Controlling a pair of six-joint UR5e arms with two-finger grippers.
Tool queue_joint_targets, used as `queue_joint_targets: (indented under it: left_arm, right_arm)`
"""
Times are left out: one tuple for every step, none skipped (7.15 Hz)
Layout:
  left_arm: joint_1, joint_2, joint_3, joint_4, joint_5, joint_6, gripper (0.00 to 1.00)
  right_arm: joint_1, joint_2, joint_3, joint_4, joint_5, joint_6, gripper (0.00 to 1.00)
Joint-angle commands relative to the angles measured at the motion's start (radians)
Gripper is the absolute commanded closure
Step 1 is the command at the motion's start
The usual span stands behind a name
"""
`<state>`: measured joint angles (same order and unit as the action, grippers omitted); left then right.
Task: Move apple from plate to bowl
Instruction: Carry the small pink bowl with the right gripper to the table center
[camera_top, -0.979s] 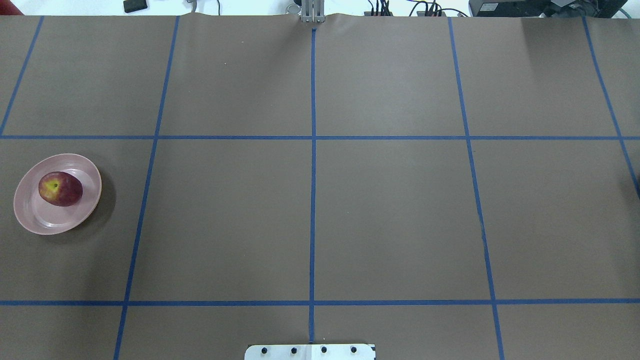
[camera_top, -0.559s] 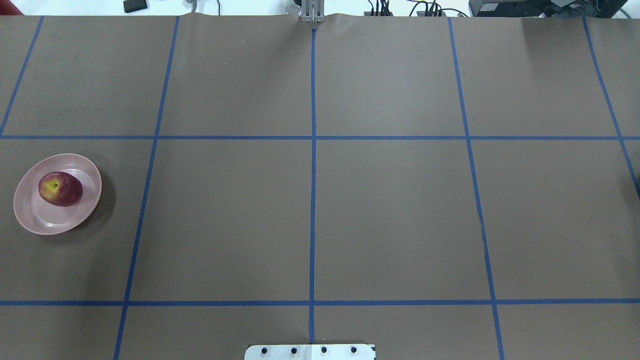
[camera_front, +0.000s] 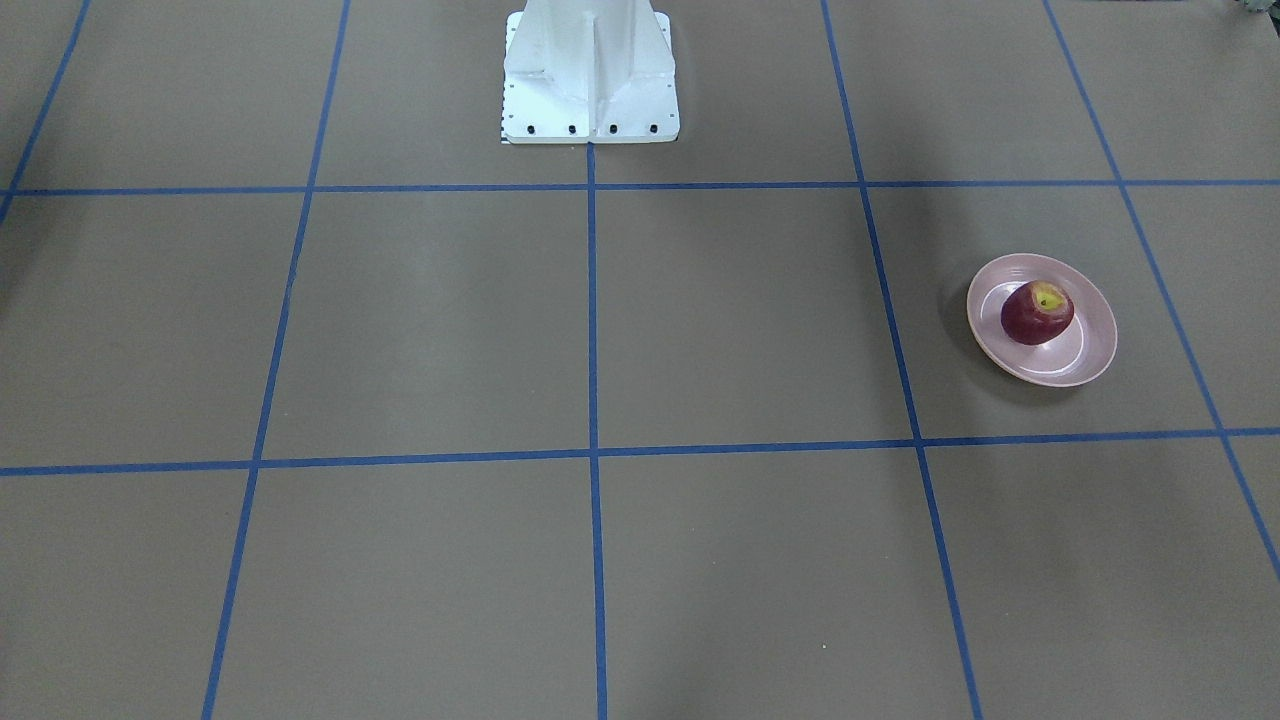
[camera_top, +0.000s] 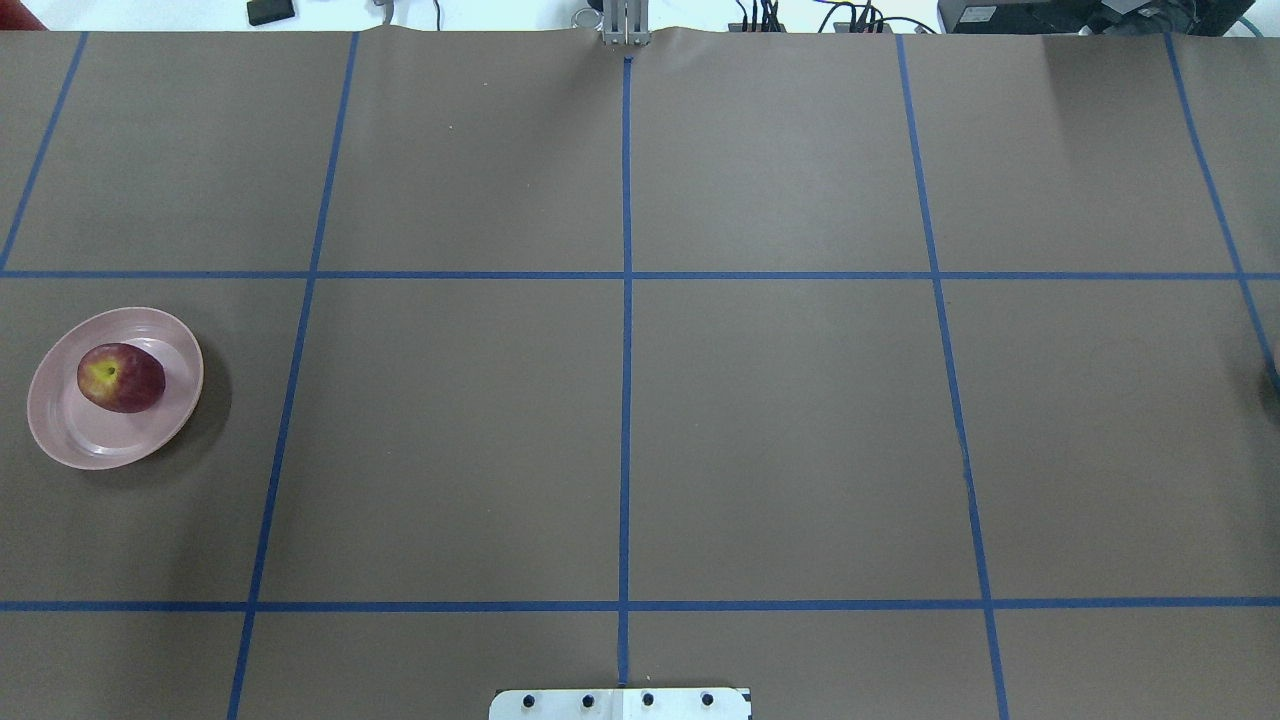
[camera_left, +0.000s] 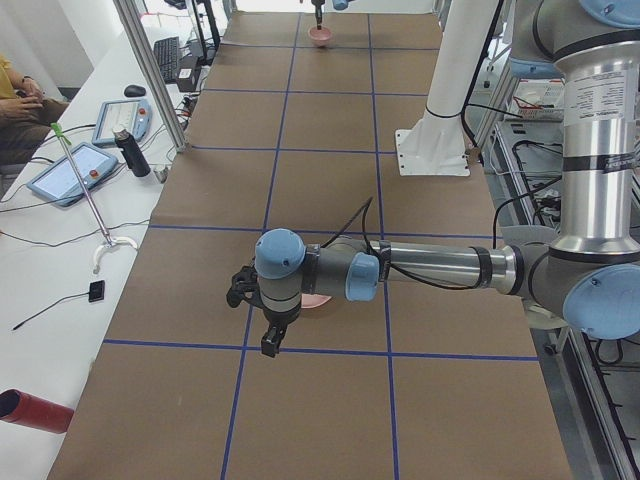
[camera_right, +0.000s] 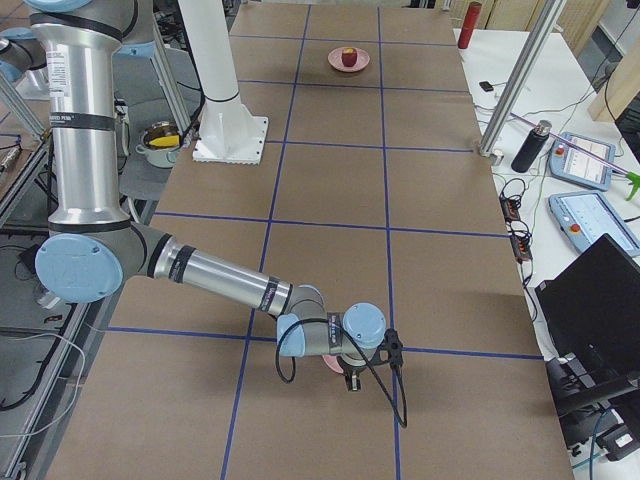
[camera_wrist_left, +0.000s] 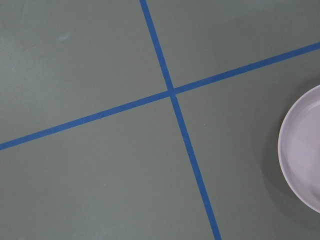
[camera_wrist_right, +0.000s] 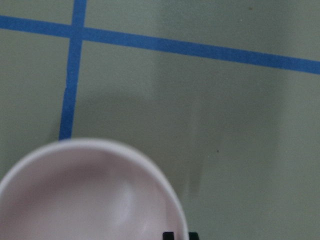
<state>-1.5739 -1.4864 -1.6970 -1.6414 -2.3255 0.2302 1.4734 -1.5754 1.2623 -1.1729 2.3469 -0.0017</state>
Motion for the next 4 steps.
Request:
queue_joint_targets:
  left_arm:
    - [0.0,0.0,0.0,0.0,0.0,0.0,0.02]
    - [0.0,0.0,0.0,0.0,0.0,0.0,0.02]
    - [0.0,0.0,0.002,0.002,0.0,0.0,0.02]
    - [0.0,0.0,0.002,0.002,0.0,0.0,0.02]
  right_arm:
    - [0.001,0.014,0.131,-0.005,0.101,0.195,1.0]
    - [-0.014,0.029,0.216,-0.005,0.124,0.354,1.0]
    - [-0.094,0.044,0.312,-0.004,0.124,0.511,1.0]
    - [-0.195,0.086,0.38,-0.001,0.117,0.696,1.0]
